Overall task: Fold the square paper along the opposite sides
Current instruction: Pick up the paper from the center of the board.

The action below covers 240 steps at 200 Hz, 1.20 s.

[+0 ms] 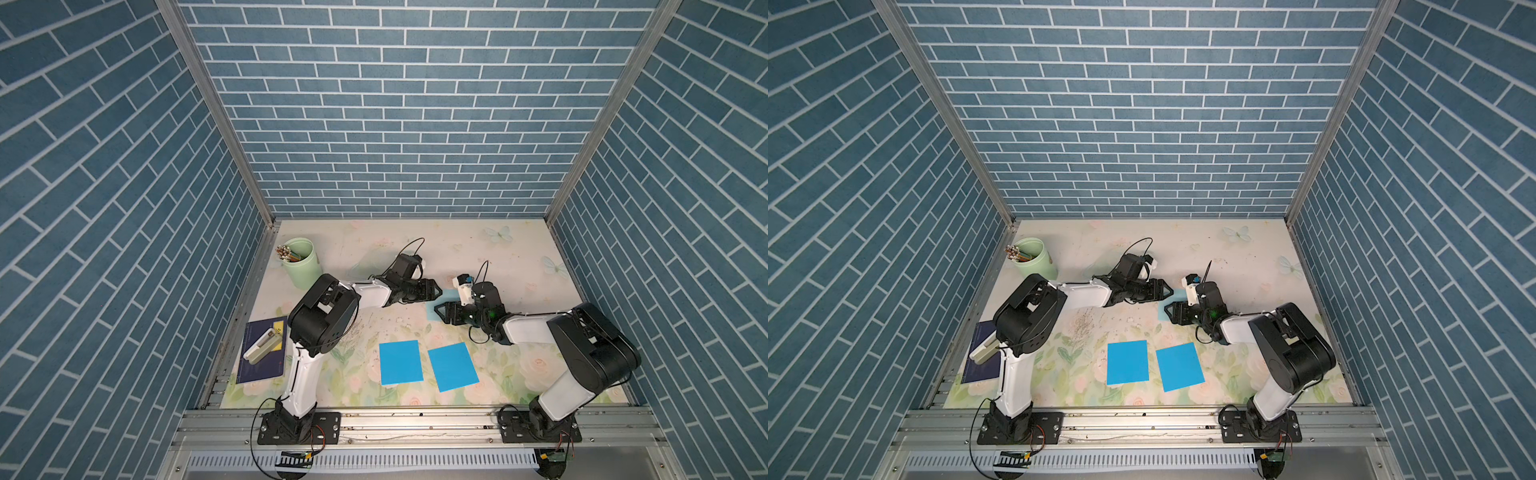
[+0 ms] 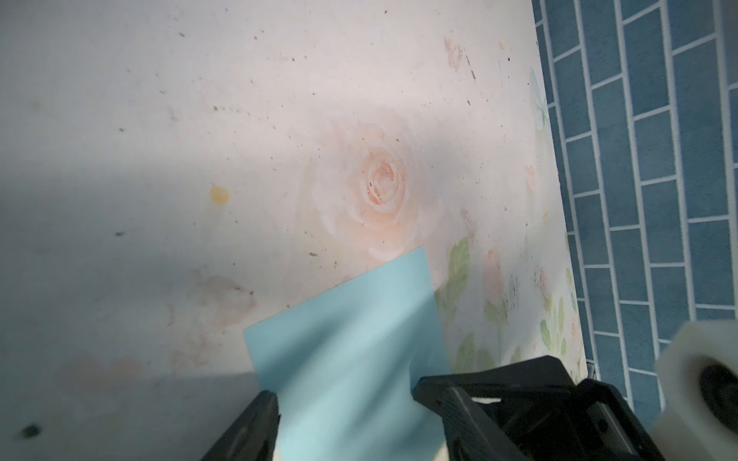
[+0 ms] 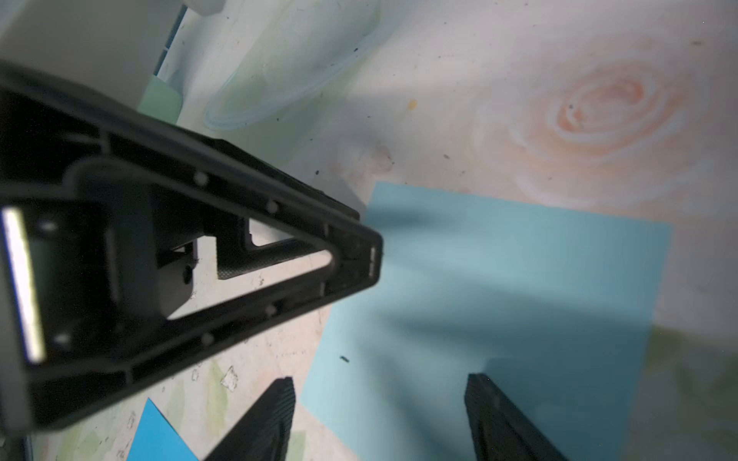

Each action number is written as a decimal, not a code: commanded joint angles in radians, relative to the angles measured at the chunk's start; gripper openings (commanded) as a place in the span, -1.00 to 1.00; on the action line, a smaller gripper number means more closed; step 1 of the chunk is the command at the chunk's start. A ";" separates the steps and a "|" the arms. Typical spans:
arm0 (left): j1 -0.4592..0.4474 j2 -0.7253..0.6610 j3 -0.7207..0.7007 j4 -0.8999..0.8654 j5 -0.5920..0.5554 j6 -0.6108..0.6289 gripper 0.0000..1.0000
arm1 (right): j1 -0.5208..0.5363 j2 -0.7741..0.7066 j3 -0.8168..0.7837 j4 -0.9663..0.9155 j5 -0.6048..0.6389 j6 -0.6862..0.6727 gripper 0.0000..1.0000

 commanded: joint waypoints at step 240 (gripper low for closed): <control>-0.001 0.046 -0.082 -0.075 -0.041 -0.011 0.62 | 0.024 0.029 -0.024 -0.075 -0.029 0.092 0.31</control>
